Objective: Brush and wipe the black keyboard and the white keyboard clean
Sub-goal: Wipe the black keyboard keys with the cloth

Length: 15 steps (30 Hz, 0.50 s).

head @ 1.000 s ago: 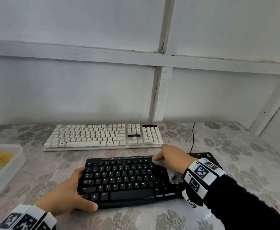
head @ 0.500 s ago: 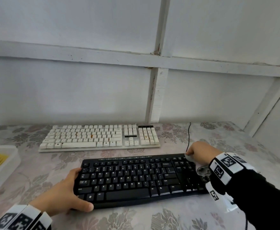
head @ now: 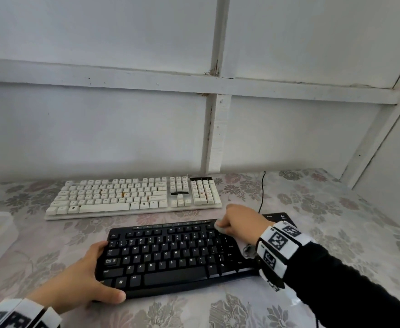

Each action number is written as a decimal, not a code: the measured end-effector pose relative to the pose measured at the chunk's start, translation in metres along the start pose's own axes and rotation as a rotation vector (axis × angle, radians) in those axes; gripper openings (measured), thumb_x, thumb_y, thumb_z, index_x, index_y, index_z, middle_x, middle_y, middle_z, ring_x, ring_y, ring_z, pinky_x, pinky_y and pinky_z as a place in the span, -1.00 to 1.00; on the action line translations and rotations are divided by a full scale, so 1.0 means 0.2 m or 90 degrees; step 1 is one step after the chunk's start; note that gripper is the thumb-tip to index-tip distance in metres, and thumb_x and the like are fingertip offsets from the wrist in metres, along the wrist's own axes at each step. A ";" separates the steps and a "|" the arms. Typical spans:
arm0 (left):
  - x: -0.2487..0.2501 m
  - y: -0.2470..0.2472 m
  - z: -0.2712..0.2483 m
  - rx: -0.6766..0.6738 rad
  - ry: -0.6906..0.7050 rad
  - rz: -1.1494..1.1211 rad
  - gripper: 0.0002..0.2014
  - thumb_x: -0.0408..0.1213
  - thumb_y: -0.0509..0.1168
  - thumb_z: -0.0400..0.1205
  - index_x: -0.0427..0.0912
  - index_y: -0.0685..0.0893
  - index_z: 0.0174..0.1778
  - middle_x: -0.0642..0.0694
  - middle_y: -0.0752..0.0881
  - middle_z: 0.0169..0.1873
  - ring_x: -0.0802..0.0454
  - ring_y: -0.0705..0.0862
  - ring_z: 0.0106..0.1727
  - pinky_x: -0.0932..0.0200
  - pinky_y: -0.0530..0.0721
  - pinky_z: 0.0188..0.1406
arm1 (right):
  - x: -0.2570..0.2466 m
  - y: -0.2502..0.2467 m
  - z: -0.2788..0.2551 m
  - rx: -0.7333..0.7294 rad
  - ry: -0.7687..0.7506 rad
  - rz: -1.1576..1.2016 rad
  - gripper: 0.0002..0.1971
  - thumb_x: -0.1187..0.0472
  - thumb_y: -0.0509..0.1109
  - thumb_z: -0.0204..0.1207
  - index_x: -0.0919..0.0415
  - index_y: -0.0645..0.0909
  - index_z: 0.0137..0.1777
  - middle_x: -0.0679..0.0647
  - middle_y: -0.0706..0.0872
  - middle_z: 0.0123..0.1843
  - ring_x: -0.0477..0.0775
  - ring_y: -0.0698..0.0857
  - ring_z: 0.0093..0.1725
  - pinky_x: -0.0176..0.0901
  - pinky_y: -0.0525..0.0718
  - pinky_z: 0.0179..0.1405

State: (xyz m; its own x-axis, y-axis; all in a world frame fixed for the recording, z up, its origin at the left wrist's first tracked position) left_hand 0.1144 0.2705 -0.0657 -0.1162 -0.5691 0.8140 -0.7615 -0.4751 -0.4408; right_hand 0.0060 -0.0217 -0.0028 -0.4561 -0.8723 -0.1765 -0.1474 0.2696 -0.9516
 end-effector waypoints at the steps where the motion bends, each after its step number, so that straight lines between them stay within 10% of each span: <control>1: 0.00 0.00 0.00 0.002 0.001 0.002 0.53 0.12 0.70 -0.44 0.04 0.12 0.52 0.26 0.54 0.15 0.17 0.60 0.18 0.14 0.52 0.26 | 0.06 -0.01 -0.02 0.005 0.007 -0.003 -0.70 0.15 0.27 0.59 0.30 0.66 0.20 -0.09 0.48 -0.29 -0.11 0.54 -0.29 -0.45 0.44 -0.33; 10: 0.00 0.00 0.01 -0.001 0.006 0.000 0.44 0.13 0.70 -0.46 0.12 0.15 0.40 0.28 0.52 0.13 0.15 0.59 0.18 0.16 0.50 0.27 | 0.52 -0.14 -0.19 0.064 0.068 0.031 -0.75 0.13 0.32 0.61 0.25 0.78 0.02 -0.12 0.51 -0.43 -0.26 0.43 -0.48 -0.51 0.37 -0.45; 15: -0.02 0.00 0.02 0.004 0.003 0.001 0.47 0.11 0.72 -0.41 0.07 0.15 0.46 0.22 0.53 0.18 0.08 0.59 0.24 0.06 0.48 0.39 | 0.69 -0.16 -0.21 0.068 0.132 0.104 -0.68 0.38 0.40 0.50 0.17 0.69 0.24 0.08 0.75 0.19 -0.07 0.69 0.05 -0.41 0.51 0.02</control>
State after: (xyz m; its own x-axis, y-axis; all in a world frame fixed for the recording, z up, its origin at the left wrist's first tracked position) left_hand 0.1181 0.2700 -0.0698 -0.1200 -0.5673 0.8148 -0.7575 -0.4782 -0.4445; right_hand -0.0886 -0.1332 0.0149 -0.6374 -0.7159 -0.2849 0.0311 0.3456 -0.9379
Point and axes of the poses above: each hand's wrist, its own z-axis towards the middle knuckle, its own y-axis out of the palm, x = y × z, the point moved 9 cm from there along z, towards the middle knuckle
